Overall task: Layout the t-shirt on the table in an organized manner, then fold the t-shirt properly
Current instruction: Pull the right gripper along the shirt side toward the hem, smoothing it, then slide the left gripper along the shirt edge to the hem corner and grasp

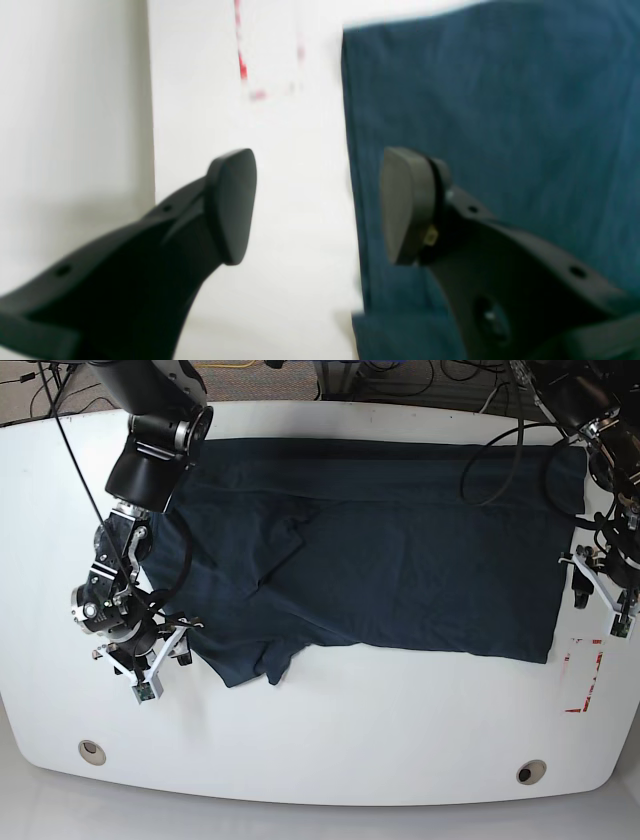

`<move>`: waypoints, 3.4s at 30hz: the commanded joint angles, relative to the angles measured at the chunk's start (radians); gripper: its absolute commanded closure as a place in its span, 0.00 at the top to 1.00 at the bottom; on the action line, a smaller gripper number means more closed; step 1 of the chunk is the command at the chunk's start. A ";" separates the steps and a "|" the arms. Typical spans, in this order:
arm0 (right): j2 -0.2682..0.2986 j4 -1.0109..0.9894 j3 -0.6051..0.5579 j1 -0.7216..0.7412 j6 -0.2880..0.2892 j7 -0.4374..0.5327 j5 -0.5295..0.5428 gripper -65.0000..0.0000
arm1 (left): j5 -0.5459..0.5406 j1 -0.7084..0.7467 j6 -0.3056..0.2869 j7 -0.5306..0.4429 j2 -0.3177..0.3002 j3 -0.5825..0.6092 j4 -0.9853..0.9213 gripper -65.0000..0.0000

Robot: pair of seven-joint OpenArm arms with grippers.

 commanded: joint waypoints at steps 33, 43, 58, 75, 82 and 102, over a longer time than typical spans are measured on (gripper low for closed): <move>0.022 -0.423 -0.007 0.020 0.006 0.317 0.013 0.53 | -0.004 -0.198 0.002 -0.019 -0.082 0.004 -0.283 0.57; 0.025 -0.319 -0.004 0.020 0.006 0.280 0.012 0.65 | -0.005 -0.197 0.002 -0.019 -0.079 0.030 -0.280 0.57; 0.076 -0.362 -0.002 0.022 0.006 0.295 0.021 0.79 | -0.008 -0.188 0.002 -0.019 -0.079 0.027 -0.280 0.57; 0.025 -0.440 -0.010 0.020 0.006 0.344 0.021 0.63 | -0.005 -0.197 0.002 -0.020 -0.076 0.029 -0.308 0.57; 0.007 -0.442 -0.010 0.022 0.006 0.349 0.019 0.42 | -0.004 -0.257 0.002 -0.082 -0.081 0.052 -0.457 0.57; 0.008 -0.442 -0.010 0.022 0.006 0.346 0.013 0.00 | 0.199 -0.536 0.046 -0.449 -0.108 0.059 -1.113 0.57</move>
